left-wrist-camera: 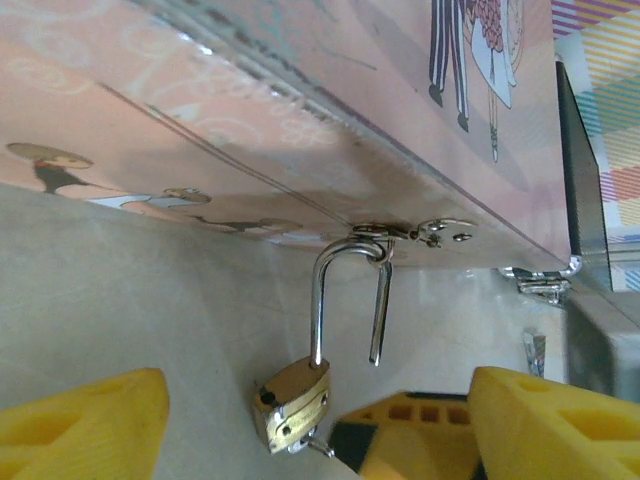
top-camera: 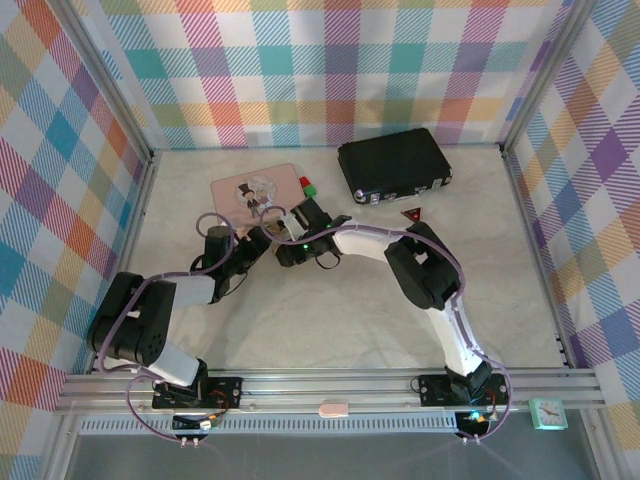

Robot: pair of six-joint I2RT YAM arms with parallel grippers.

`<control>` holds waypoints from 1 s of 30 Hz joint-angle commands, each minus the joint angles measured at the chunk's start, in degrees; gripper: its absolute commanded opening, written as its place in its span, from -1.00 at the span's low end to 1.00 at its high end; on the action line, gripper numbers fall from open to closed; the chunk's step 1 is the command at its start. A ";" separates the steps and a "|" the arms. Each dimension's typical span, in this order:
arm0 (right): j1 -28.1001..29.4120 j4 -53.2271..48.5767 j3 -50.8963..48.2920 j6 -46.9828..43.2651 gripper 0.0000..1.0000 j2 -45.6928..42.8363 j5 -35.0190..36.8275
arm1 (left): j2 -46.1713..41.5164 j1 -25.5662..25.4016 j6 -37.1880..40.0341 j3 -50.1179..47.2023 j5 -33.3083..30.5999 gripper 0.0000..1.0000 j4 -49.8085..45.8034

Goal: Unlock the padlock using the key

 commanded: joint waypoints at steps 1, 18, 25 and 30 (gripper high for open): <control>-2.14 1.24 -0.69 1.78 -0.11 -7.42 -1.95 | 1.87 -1.19 0.28 1.68 -3.28 0.48 2.56; -7.63 7.73 -7.52 7.70 0.06 -16.34 -0.06 | 8.32 -8.63 16.50 20.77 -15.06 0.30 -32.90; -8.67 9.18 -10.71 7.80 0.07 -18.07 0.24 | 13.08 -12.88 24.55 27.72 -17.65 0.24 -42.71; -9.35 10.50 -13.19 8.17 0.07 -19.55 0.40 | 15.35 -13.64 29.86 30.94 -18.41 0.30 -47.25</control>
